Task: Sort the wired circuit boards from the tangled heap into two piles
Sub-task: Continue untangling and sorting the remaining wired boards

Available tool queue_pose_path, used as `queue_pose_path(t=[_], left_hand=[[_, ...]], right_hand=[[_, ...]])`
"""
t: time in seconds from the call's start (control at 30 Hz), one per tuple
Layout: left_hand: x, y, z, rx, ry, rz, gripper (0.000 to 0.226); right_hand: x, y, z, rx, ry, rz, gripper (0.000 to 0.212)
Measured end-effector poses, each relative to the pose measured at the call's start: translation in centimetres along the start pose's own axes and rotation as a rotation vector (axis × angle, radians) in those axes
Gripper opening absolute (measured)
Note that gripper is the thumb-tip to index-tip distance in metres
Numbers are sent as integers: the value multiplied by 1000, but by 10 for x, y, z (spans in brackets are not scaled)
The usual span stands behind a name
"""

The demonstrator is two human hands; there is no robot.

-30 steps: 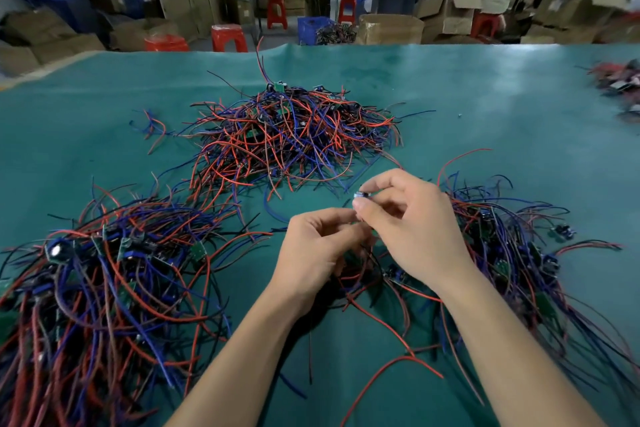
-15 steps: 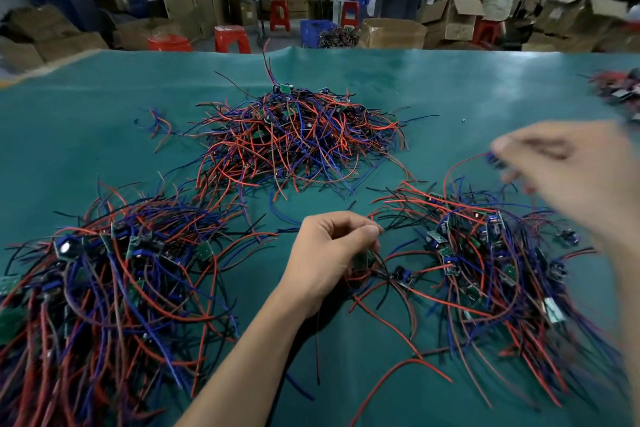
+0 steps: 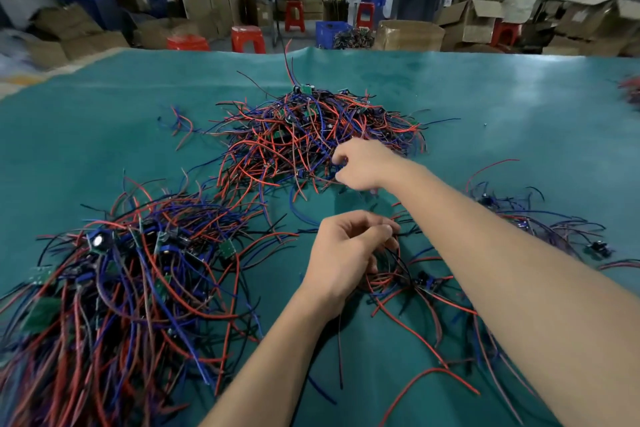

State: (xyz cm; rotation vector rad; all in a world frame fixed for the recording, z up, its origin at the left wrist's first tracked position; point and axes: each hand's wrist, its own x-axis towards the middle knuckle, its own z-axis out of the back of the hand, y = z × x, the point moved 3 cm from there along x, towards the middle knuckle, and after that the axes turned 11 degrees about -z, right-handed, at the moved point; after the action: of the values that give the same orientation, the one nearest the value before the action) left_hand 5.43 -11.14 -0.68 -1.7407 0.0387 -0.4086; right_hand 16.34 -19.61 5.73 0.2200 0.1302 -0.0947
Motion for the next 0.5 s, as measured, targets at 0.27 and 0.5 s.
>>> queue_pose_path(t=[0.27,0.5], left_hand=[[2,3,1,-6,-23,32,14],[2,2,2,-104,-98,53,16]], right_hand=[[-10,-37,14,443,-207,-160,21],[-67,-81,44,613,-412,-163,8]])
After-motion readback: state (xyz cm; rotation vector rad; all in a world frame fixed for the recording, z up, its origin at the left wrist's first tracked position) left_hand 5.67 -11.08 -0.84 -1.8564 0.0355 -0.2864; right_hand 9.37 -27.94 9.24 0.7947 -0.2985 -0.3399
